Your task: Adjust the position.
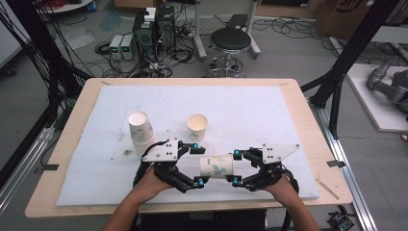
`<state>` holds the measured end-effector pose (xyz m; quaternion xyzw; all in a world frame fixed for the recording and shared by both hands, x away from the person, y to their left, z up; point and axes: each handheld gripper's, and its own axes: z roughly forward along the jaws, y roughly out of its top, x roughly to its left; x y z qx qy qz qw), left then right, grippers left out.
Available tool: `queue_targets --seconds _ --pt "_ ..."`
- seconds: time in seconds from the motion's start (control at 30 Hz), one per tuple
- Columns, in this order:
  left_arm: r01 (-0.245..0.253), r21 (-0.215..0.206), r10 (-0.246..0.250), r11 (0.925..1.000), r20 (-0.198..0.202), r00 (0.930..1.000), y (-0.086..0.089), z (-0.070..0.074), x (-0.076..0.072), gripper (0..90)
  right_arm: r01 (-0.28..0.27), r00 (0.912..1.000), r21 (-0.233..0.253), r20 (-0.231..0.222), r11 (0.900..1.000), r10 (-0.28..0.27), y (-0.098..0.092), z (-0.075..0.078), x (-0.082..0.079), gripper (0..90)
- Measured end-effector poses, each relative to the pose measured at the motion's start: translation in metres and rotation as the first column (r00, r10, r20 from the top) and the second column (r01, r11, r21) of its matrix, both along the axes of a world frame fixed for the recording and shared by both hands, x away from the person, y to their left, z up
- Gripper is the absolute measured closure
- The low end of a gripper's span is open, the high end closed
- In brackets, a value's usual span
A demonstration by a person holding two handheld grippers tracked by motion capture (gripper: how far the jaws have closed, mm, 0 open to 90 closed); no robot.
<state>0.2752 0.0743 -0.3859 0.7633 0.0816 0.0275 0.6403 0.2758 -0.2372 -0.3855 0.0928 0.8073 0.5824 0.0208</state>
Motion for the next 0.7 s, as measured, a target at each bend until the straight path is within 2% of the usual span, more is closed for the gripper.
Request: queue_targets --seconds 0.17,0.3,0.43,0.5,0.57,0.7 --pt "-0.008 0.075 0.007 0.9972 0.010 0.9999 -0.002 0.002 0.000 14.7 -0.004 1.0000 -0.092 -0.006 0.996 0.004 0.005 0.008 0.003 33.6" --pt "-0.004 0.133 0.002 0.9911 0.017 0.9999 -0.004 0.006 0.001 14.8 -0.014 0.9999 -0.161 -0.004 0.987 0.013 0.009 0.018 0.005 33.6" --pt "0.001 0.183 -0.006 0.9830 0.023 0.9997 -0.006 0.011 0.002 15.0 -0.020 0.9998 -0.239 0.002 0.971 0.021 0.015 0.026 0.006 33.6" --pt "0.001 0.213 -0.007 0.9771 0.025 0.9997 -0.007 0.012 0.003 15.1 -0.025 0.9996 -0.277 0.008 0.961 0.028 0.018 0.030 0.006 33.6" --pt "0.007 0.251 -0.014 0.9680 0.027 0.9995 -0.007 0.012 0.004 15.2 -0.029 0.9993 -0.305 0.013 0.952 0.034 0.021 0.034 0.007 33.6" --pt "0.010 0.281 -0.018 0.9595 0.029 0.9994 -0.009 0.012 0.004 15.3 -0.031 0.9989 -0.351 0.022 0.936 0.041 0.026 0.041 0.008 33.6"
